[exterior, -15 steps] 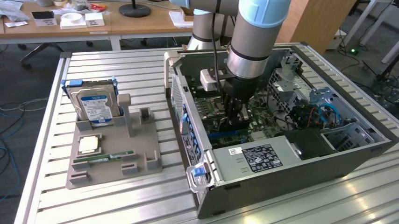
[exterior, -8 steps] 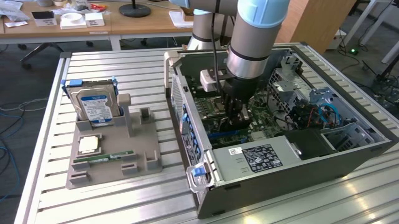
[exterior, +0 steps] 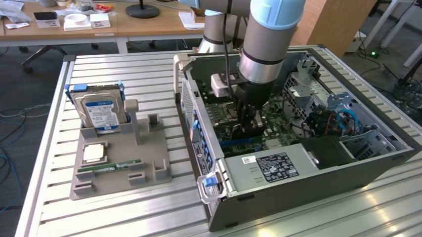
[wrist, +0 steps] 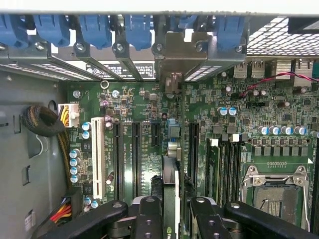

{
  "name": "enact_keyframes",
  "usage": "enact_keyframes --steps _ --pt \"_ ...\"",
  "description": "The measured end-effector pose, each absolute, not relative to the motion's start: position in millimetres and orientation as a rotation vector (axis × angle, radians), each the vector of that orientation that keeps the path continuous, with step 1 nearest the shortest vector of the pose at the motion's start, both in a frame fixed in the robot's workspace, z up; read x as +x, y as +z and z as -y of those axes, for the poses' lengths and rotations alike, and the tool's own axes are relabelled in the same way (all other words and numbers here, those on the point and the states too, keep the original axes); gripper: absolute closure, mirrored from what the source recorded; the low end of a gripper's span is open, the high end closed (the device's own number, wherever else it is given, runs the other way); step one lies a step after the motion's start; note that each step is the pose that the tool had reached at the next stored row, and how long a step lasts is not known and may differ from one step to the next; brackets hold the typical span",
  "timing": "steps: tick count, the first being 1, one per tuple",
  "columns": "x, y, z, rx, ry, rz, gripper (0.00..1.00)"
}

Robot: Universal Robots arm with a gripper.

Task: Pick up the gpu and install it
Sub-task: 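Insert the gpu into the slot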

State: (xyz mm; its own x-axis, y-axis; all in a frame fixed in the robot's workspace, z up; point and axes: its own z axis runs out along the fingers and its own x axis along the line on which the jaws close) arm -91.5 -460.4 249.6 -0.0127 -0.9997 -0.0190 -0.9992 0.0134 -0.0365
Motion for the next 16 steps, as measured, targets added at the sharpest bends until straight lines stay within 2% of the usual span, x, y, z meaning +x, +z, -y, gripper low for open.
enact_keyframes --steps 16 --pt "-92.8 247.6 460.3 -2.177 -0.025 -2.205 0.74"
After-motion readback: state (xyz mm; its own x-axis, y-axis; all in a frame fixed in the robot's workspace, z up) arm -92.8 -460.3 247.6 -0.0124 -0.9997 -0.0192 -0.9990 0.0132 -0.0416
